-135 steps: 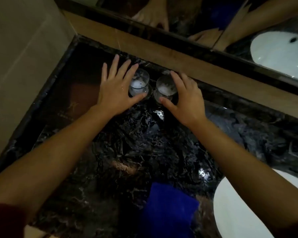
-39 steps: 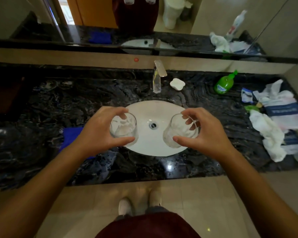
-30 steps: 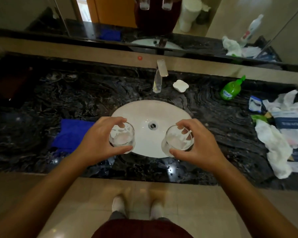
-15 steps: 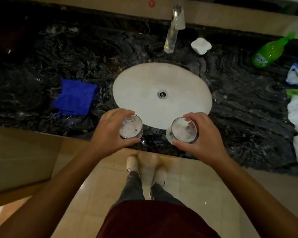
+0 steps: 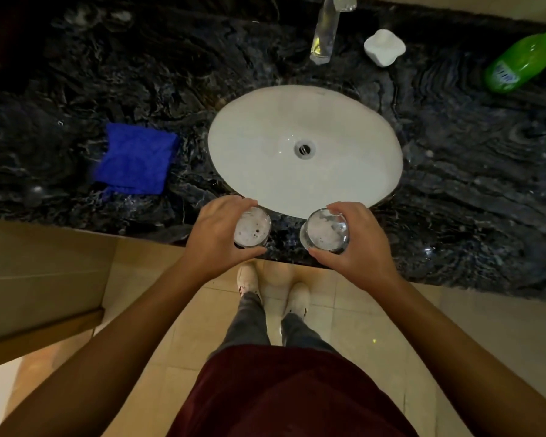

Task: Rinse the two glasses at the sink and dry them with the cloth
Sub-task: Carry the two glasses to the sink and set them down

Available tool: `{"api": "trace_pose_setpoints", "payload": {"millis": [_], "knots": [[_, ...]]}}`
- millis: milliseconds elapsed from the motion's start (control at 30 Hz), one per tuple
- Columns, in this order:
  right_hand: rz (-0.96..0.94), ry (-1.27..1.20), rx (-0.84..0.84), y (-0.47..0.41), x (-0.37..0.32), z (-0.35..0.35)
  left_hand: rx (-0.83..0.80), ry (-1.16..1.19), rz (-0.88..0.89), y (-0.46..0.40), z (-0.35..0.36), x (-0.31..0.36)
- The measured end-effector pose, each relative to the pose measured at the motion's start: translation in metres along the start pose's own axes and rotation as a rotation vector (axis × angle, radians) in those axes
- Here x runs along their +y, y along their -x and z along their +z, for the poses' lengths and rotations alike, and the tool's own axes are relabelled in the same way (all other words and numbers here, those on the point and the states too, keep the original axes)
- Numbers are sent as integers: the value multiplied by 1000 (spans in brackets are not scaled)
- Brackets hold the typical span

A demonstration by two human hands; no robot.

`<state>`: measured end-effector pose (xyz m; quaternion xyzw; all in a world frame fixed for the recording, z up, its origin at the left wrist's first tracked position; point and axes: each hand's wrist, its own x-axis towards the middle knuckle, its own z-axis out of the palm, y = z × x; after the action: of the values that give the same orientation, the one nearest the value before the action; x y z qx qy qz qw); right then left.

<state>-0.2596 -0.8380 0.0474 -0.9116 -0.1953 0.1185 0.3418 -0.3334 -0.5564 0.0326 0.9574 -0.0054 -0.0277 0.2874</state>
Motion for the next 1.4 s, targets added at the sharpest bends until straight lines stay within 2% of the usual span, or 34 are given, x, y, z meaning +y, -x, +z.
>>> {"api": "trace_pose_setpoints", "payload": {"millis": [900, 1167, 1267, 1333, 1400], "knots": [[26, 80, -19, 6, 19, 21, -14, -29, -75, 4, 17, -8], [16, 103, -61, 3, 18, 21, -43, -59, -92, 3, 18, -4], [26, 34, -111, 5, 18, 13, -27, -59, -71, 0, 14, 1], [61, -19, -83, 7, 21, 3, -11, -63, -25, -6, 11, 10], [87, 21, 15, 8, 35, -7, -23, -56, 24, -12, 10, 23]]}}
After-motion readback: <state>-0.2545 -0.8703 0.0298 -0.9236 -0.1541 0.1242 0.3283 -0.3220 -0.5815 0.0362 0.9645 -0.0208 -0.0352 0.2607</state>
